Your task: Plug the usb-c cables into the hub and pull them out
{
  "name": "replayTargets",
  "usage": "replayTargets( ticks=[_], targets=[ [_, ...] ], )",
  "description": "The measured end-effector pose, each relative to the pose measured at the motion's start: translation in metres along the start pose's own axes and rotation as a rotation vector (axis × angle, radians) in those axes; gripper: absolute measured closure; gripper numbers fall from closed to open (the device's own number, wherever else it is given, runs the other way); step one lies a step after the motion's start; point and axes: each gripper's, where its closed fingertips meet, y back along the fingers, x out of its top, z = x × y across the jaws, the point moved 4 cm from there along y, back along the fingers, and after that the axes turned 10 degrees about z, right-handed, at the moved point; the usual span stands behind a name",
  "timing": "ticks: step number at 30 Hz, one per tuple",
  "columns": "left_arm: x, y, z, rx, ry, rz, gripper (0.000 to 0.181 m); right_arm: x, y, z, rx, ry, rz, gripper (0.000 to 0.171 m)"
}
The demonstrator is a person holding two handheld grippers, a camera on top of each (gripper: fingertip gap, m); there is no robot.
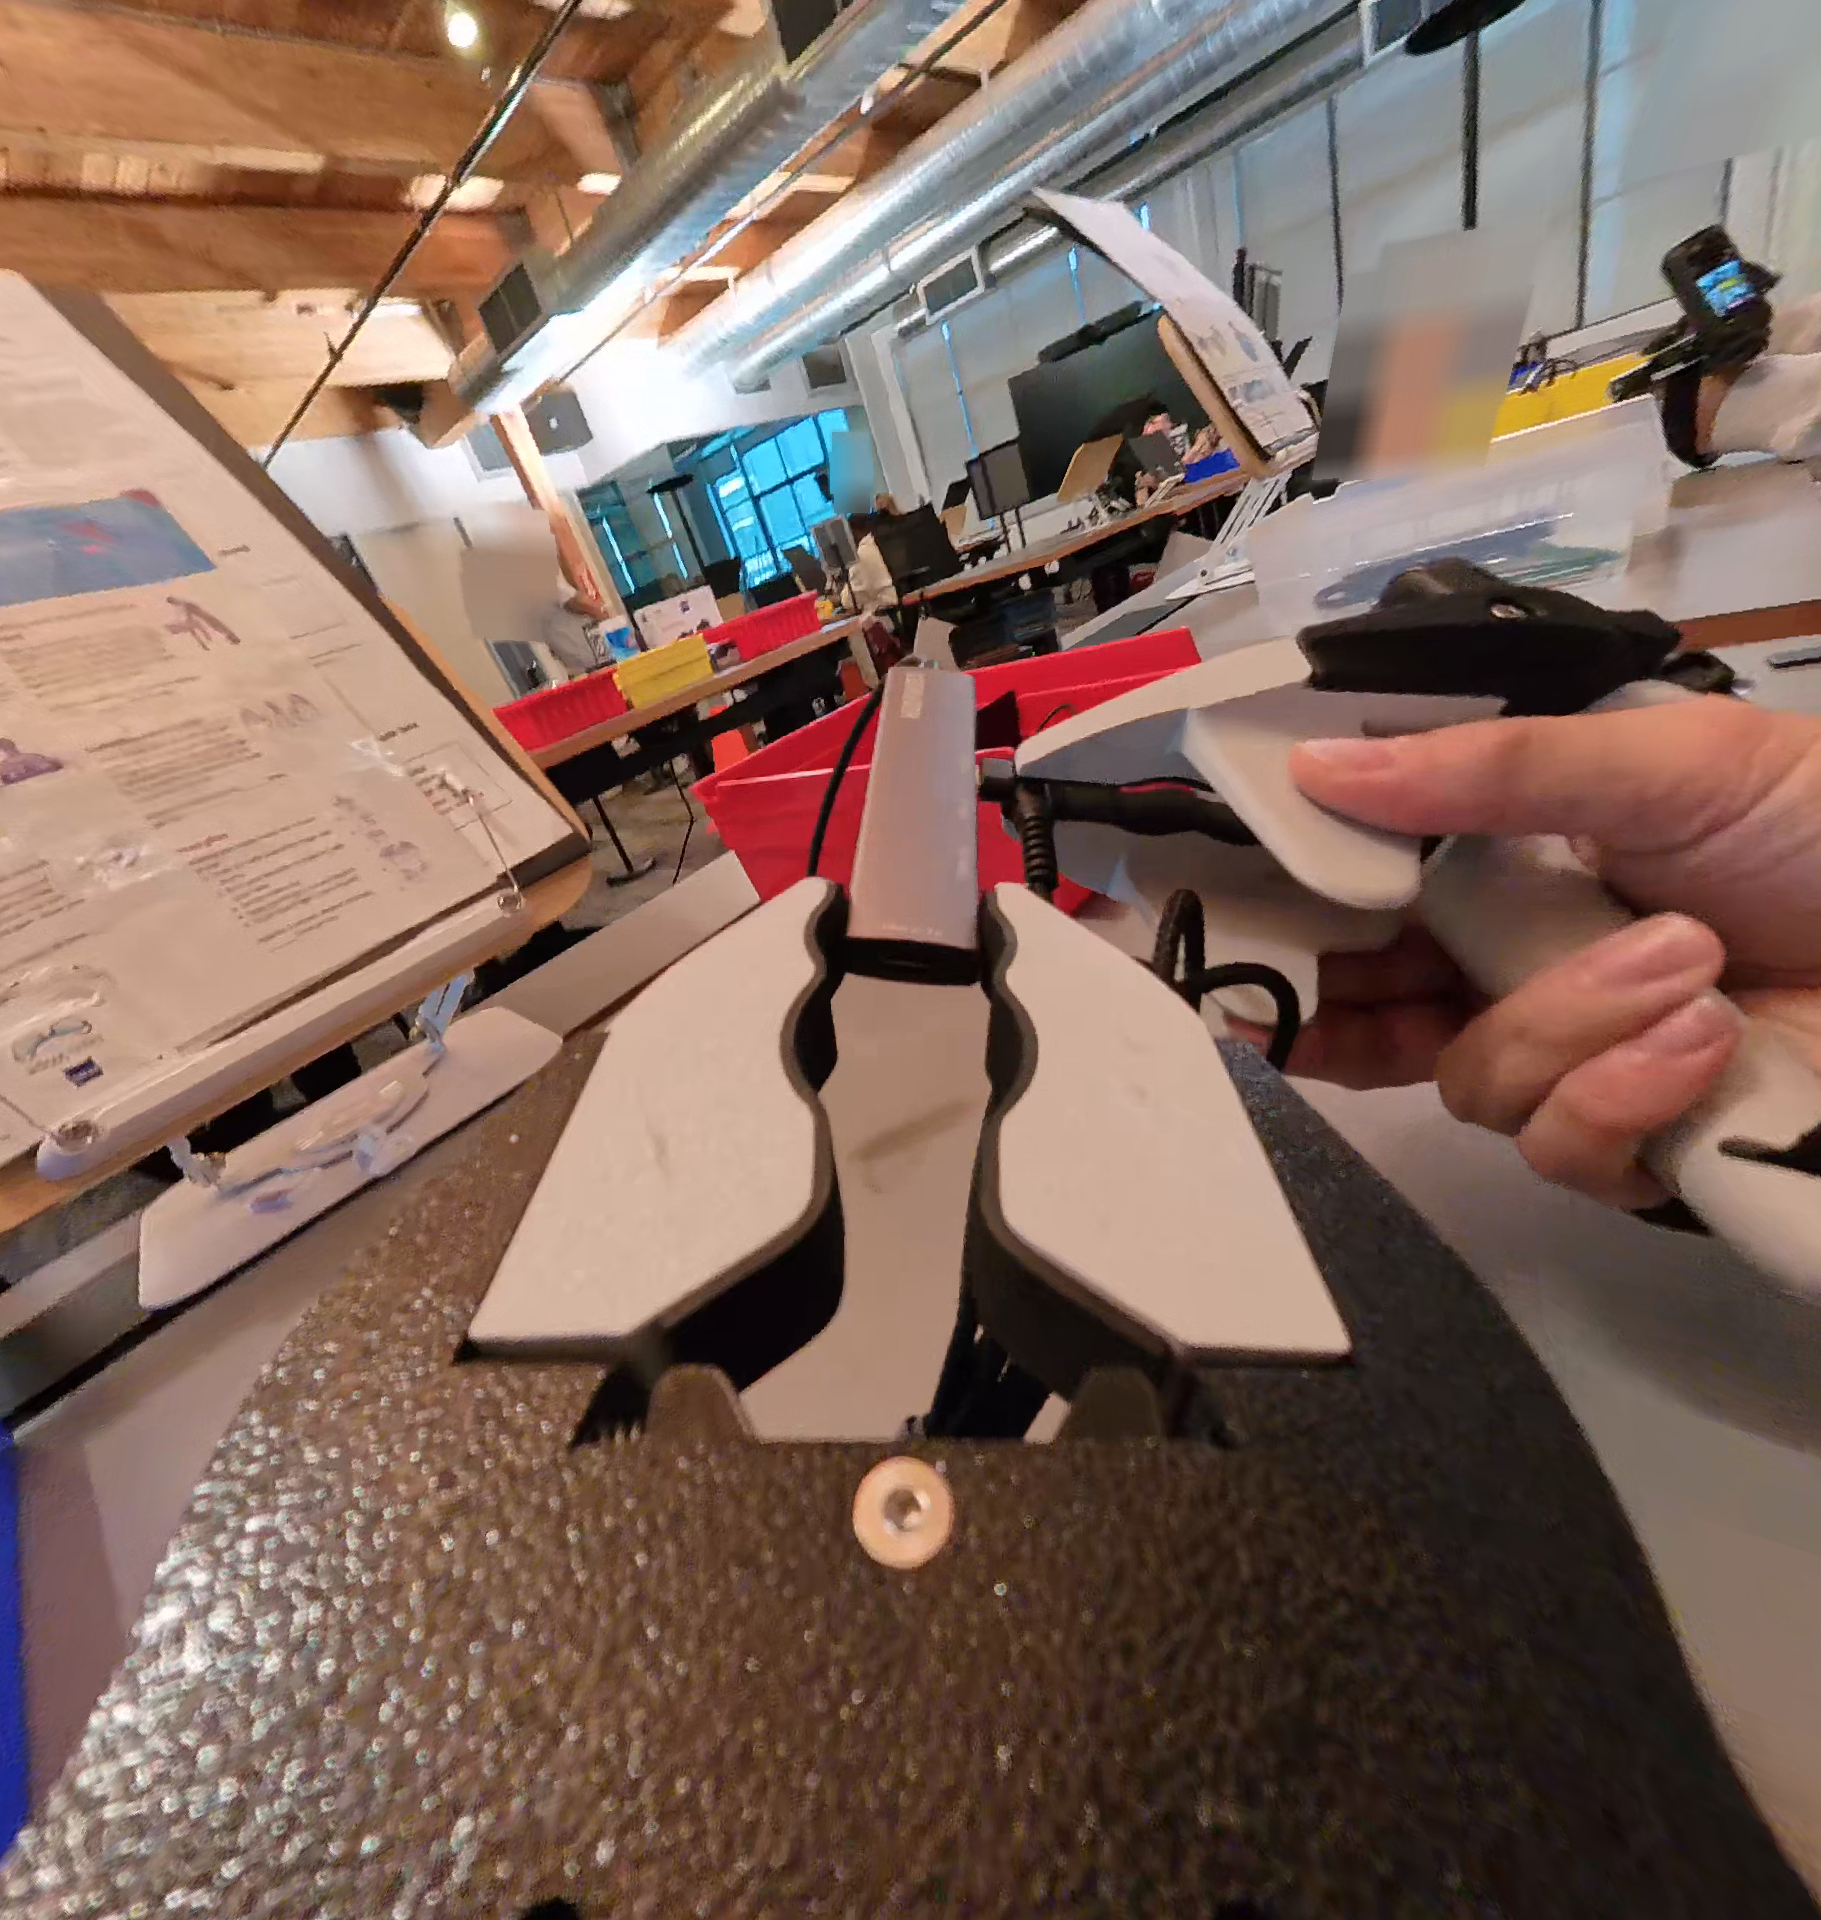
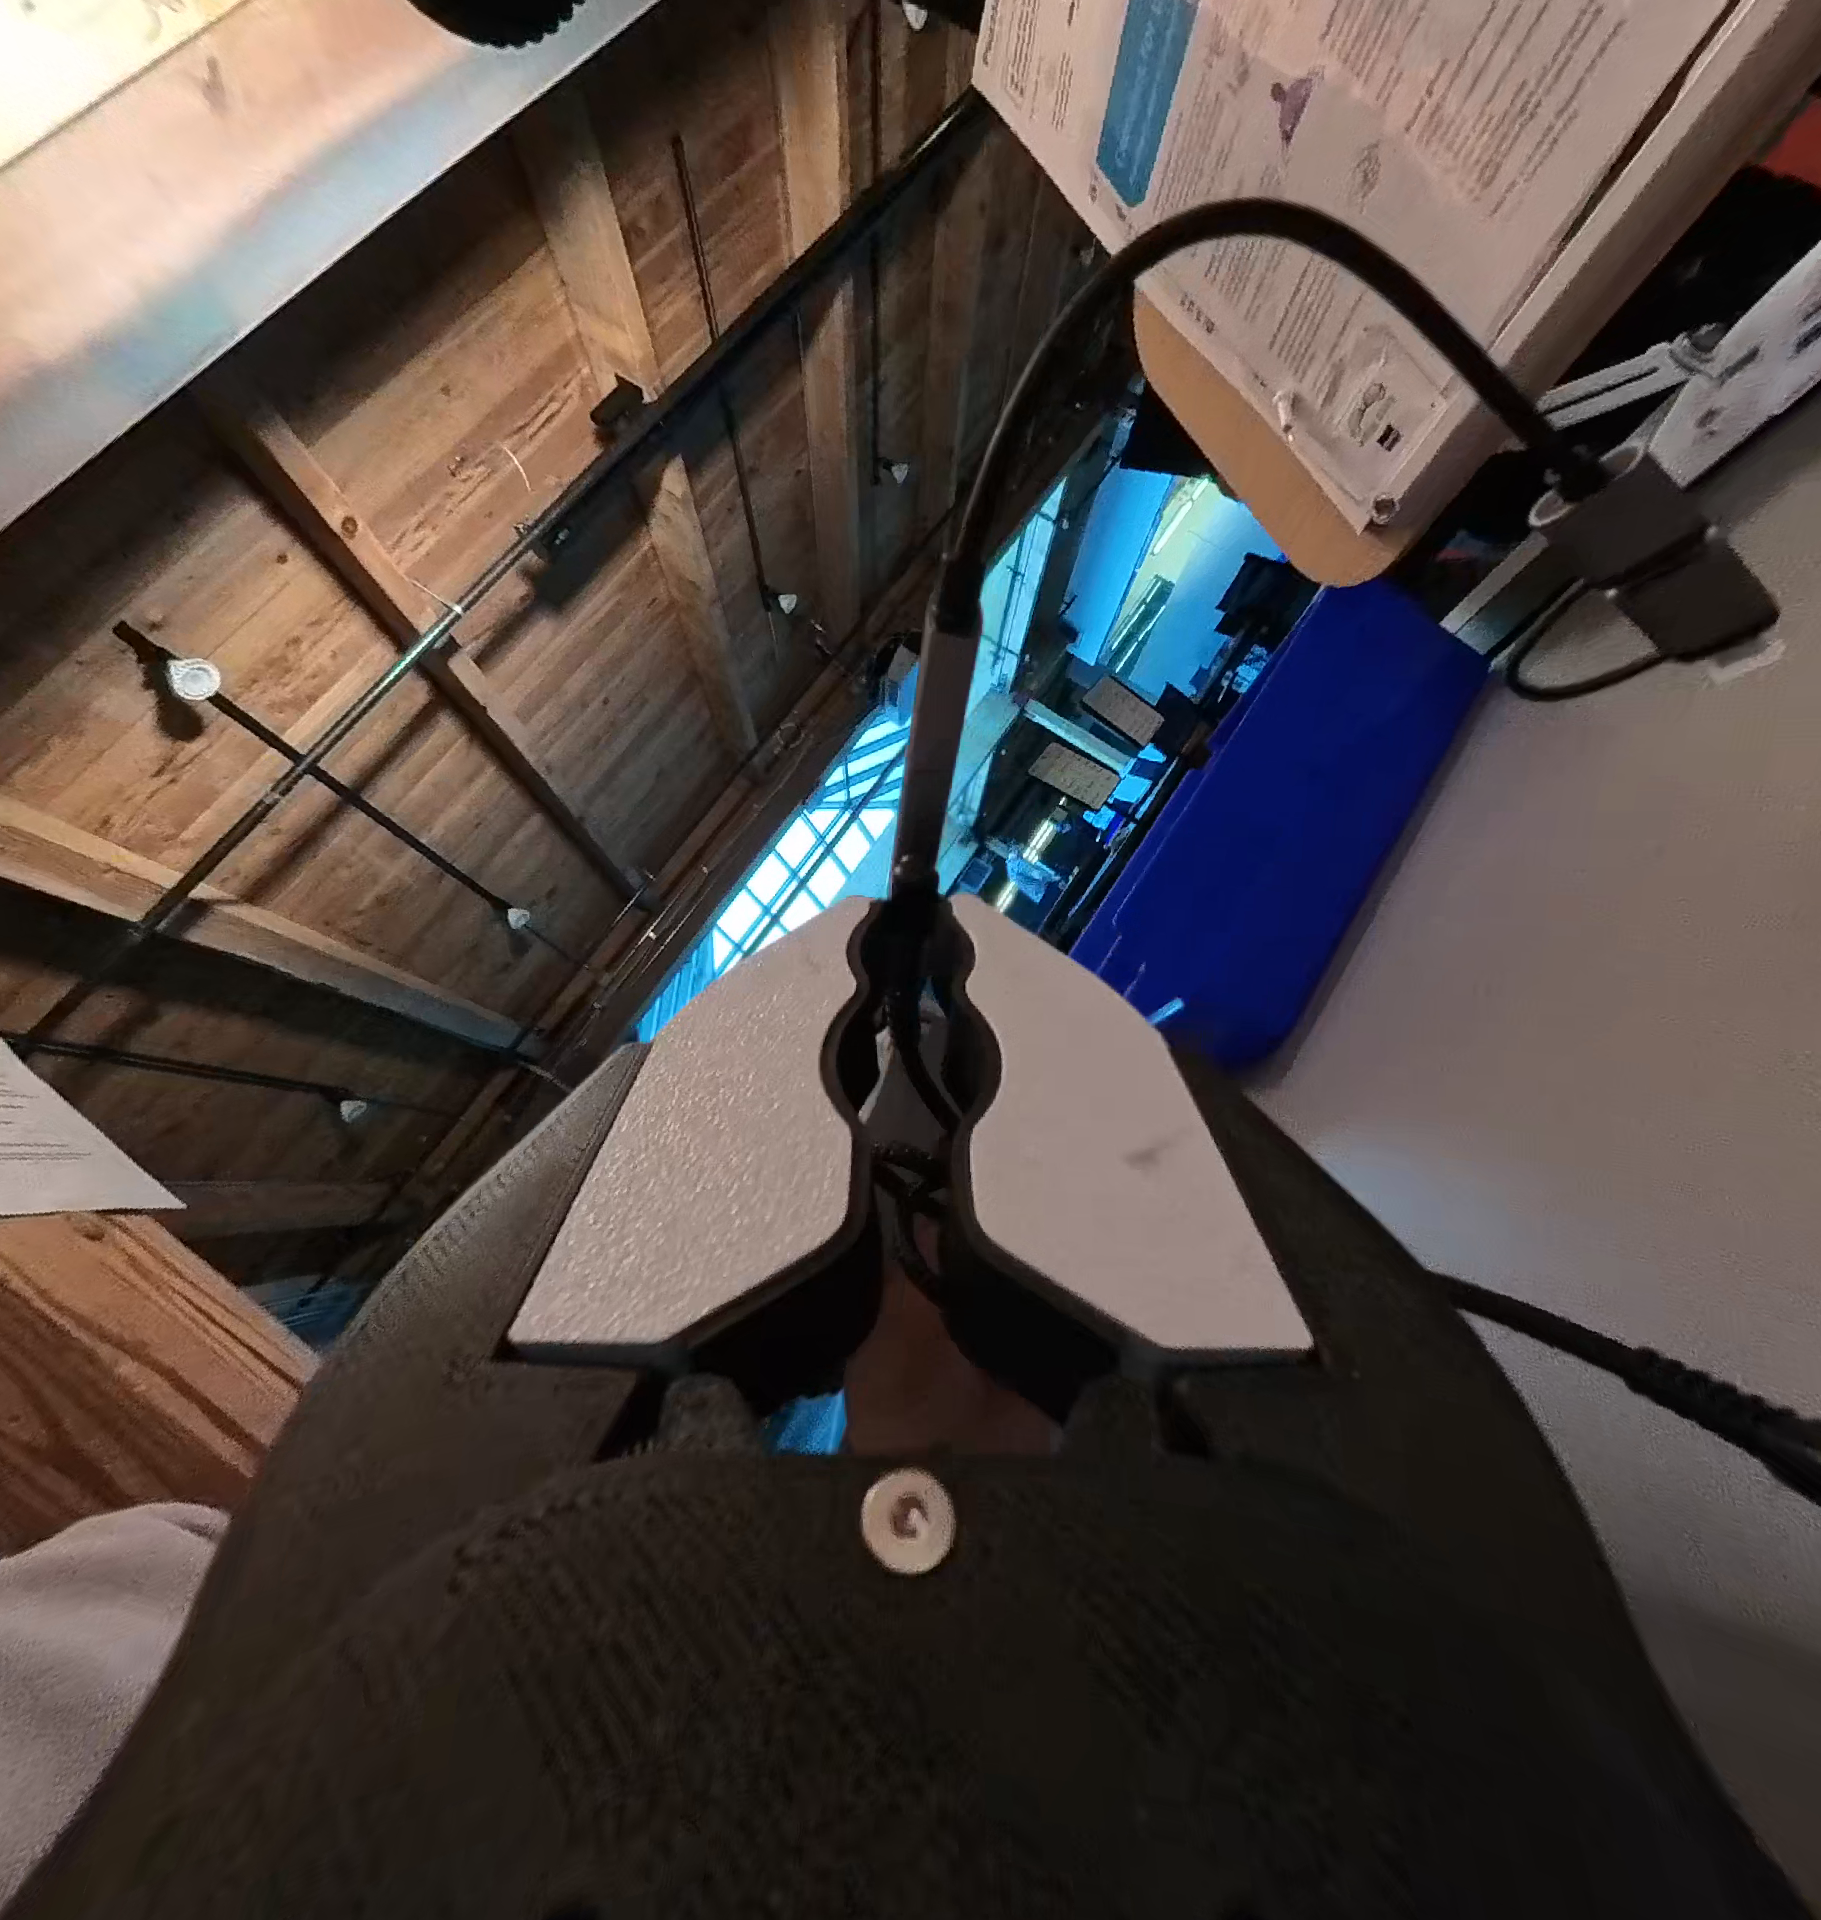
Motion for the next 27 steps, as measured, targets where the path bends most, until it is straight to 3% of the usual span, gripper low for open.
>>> replayTargets(
  ticks=[5,11,16,24,27],
  targets=[
    [0.003,0.003,0.003,-0.049,-0.074,0.06,0.158,-0.004,0.002,-0.004,0.029,-0.089,-0.11,0.163],
    [-0.001,0.003,0.004,-0.06,-0.069,0.05,0.158,-0.006,0.002,0.0,0.02,-0.116,-0.124,0.163],
    [0.0,-0.003,0.005,0.02,-0.103,-0.022,0.158,-0.008,0.001,0.004,0.008,-0.14,0.063,0.163],
    [-0.001,-0.005,0.009,0.062,-0.085,0.0,0.158,-0.01,-0.004,0.006,-0.032,-0.134,0.158,0.162],
    [-0.004,-0.004,0.009,0.086,-0.164,-0.046,0.158,-0.01,-0.002,0.008,-0.056,-0.115,0.128,0.162]
  ],
)
